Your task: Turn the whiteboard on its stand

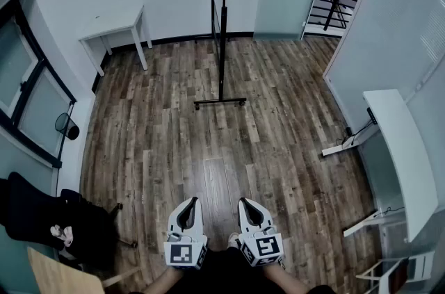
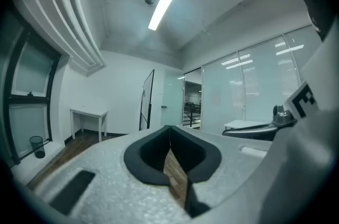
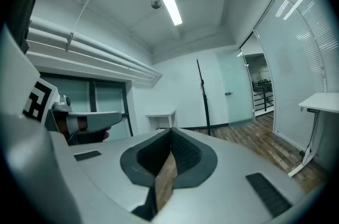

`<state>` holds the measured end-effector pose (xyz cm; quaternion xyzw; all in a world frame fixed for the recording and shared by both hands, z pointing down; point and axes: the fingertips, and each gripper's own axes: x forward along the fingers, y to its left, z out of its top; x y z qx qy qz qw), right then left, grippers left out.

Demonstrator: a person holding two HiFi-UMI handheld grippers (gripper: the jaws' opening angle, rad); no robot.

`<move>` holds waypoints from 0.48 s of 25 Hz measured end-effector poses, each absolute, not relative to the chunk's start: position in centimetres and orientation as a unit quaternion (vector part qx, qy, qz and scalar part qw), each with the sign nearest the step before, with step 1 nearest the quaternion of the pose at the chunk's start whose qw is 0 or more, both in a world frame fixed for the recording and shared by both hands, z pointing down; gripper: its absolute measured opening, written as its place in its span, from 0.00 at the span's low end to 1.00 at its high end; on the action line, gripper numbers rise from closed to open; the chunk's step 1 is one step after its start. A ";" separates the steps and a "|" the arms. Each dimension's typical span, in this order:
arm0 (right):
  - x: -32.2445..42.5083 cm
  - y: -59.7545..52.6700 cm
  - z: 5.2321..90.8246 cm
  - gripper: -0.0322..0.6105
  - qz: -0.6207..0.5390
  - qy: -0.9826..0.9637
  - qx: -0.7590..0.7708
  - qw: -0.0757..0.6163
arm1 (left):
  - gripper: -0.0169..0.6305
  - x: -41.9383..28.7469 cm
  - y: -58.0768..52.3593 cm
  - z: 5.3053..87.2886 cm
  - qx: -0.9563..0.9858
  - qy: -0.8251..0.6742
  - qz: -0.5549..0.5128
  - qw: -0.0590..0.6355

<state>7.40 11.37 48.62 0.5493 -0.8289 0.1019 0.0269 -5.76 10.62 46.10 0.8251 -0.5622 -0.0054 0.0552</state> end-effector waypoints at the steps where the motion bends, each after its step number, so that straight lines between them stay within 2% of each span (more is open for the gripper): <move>1: 7.6 11.4 48.6 0.07 0.103 -0.830 0.548 0.026 | 0.05 -5.6 10.6 46.1 0.825 -0.563 -0.006 0.055; 12: 10.4 12.1 48.5 0.07 0.107 -0.831 0.546 0.012 | 0.05 -3.3 11.2 46.3 0.817 -0.573 -0.009 0.064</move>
